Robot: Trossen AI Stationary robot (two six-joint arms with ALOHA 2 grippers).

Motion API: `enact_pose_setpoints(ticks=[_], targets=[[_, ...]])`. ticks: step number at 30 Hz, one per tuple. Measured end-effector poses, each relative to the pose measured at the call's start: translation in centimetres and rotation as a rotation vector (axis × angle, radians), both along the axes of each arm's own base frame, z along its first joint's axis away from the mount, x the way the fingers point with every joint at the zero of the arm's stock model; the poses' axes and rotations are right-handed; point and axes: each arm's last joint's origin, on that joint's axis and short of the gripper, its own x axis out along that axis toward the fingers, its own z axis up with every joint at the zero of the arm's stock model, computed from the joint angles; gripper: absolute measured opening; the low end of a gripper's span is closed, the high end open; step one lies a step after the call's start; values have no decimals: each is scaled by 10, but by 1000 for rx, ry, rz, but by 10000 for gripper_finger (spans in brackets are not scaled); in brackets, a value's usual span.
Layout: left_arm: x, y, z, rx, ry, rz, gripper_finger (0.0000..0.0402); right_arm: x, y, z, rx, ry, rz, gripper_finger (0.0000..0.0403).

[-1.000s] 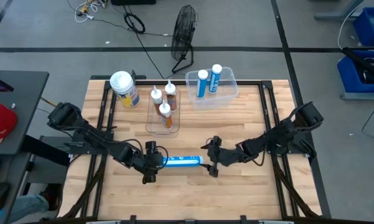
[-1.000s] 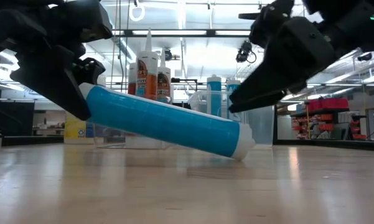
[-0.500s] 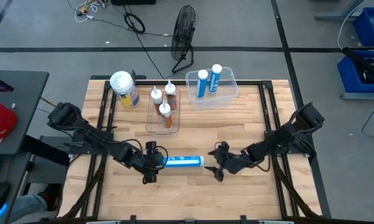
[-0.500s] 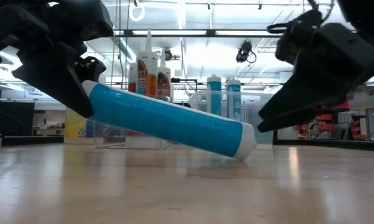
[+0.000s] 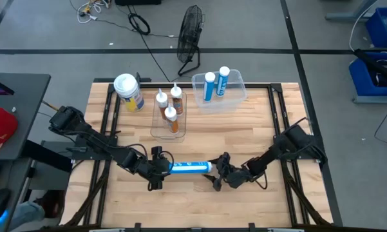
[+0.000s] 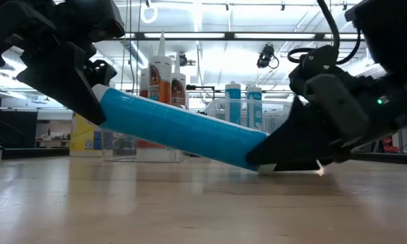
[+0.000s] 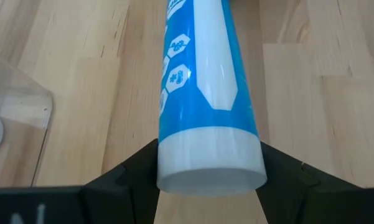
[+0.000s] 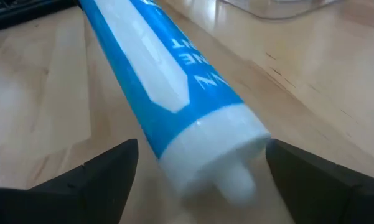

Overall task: Pick & place silicon tubes, Sealant and Lysol wipes
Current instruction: Put the blue sealant into the white bin

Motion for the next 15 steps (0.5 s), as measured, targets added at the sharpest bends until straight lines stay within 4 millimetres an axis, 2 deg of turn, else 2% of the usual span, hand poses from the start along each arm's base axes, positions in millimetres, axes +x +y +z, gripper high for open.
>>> enact_pose_setpoints(ticks=[8, 15], targets=[[0, 0, 0, 14, 0, -18, 217, 17, 7, -7, -45, -9, 24, 344], [0, 1, -1, 15, 17, -28, 218, 24, 4, -5, -50, 14, 85, 270]])
